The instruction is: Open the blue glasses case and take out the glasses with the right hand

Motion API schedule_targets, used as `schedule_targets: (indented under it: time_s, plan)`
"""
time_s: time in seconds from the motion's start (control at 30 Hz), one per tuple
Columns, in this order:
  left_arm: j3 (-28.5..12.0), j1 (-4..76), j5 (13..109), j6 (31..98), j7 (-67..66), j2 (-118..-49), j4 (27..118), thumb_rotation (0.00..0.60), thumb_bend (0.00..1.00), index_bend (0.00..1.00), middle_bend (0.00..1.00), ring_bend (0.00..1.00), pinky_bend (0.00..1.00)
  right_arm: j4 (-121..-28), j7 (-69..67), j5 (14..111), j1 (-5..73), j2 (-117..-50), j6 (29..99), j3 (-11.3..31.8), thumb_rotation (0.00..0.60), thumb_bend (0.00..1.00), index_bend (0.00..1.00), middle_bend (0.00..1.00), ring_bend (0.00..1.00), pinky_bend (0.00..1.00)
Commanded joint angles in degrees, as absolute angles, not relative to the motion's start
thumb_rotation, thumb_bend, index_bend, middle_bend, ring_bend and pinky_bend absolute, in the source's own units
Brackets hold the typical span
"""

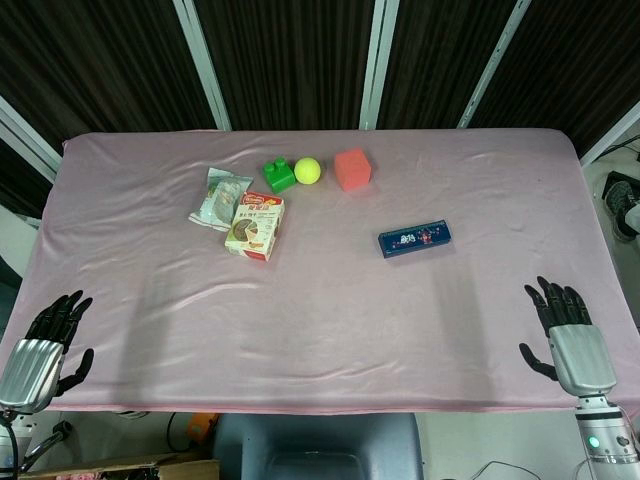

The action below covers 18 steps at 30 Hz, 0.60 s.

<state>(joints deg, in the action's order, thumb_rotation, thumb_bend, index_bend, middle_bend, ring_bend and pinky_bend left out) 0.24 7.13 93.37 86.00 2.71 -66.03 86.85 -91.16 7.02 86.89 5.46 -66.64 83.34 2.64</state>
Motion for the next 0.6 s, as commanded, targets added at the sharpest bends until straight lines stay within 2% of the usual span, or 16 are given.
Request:
schedule_targets:
  time_s: [0.03, 0.2, 0.43, 0.6]
  plan:
    - [0.32, 7.3, 93.28, 85.65, 2.6, -65.99, 86.87, 0.6, 0.43, 0.0, 0.0, 0.0, 0.13, -91.16, 7.17, 86.6, 5.59, -66.7, 83.11, 2.8, 0.6, 0.41, 0.0, 0.0, 0.0, 0.0]
    - [0.5, 7.46, 93.17, 85.27, 3.27, -65.61, 87.11, 0.6, 0.44, 0.0, 0.0, 0.0, 0.13, -90.32, 8.15, 83.83, 7.51, -67.37, 79.43, 4.04, 0.6, 0.41, 0.0, 0.0, 0.0, 0.0]
    - [0.52, 7.27, 93.52, 86.09, 3.24, -65.72, 87.16, 0.6, 0.43, 0.0, 0.0, 0.0, 0.13, -87.57, 11.2, 77.76, 15.69, -69.36, 69.6, 9.53, 0.6, 0.41, 0.0, 0.0, 0.0, 0.0]
    - [0.41, 7.43, 93.06, 85.66, 2.66, -66.01, 87.06, 0.6, 0.43, 0.0, 0.0, 0.0, 0.13, -80.97, 18.15, 74.01, 24.57, -73.07, 60.99, 13.24, 0.6, 0.41, 0.08, 0.0, 0.0, 0.0]
